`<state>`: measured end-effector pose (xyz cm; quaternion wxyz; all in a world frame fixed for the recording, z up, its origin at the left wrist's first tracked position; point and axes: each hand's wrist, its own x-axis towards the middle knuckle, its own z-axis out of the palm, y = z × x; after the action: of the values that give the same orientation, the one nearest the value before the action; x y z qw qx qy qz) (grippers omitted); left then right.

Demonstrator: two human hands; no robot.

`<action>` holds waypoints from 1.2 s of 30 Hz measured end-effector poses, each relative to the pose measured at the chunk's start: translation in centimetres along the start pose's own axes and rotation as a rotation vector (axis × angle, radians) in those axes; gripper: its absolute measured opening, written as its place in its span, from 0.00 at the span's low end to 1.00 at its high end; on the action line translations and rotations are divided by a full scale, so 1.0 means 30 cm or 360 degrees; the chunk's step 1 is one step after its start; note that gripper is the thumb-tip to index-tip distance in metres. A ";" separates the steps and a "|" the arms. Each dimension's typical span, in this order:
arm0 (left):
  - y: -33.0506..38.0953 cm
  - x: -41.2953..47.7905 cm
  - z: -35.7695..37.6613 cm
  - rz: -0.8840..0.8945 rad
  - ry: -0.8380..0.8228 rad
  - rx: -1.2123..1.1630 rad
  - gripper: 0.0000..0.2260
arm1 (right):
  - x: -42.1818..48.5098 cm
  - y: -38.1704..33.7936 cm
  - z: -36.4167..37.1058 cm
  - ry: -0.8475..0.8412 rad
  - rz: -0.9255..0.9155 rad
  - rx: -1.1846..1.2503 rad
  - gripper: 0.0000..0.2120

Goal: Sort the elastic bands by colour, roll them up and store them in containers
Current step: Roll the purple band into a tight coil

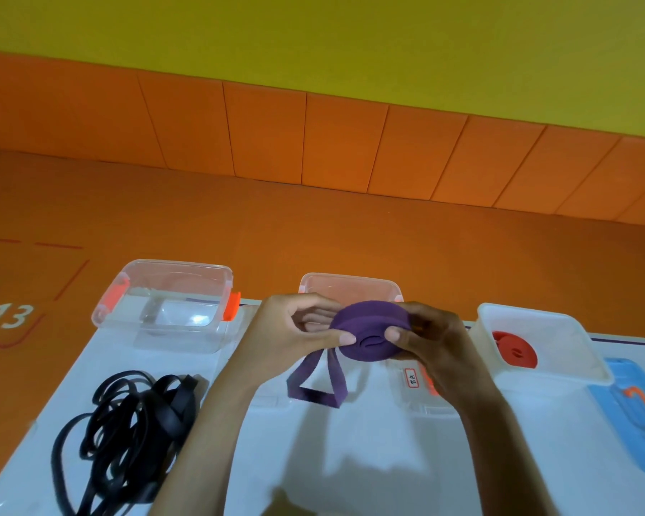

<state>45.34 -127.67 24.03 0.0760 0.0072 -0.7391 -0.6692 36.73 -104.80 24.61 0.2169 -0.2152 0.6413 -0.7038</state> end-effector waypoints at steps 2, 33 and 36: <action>-0.009 -0.008 -0.012 -0.0053 -0.0039 -0.0008 0.15 | -0.001 0.014 -0.006 -0.0041 0.0029 0.0160 0.15; -0.028 -0.014 0.054 0.0199 0.0251 0.0208 0.16 | -0.004 -0.030 -0.026 -0.0055 0.0057 -0.0473 0.15; -0.027 -0.018 0.045 0.0161 0.0237 -0.0016 0.16 | -0.018 -0.011 -0.036 -0.0002 0.0173 -0.0043 0.15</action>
<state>45.63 -126.37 23.06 0.1645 0.0194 -0.7275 -0.6658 36.52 -103.58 24.84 0.2523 -0.1834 0.6614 -0.6822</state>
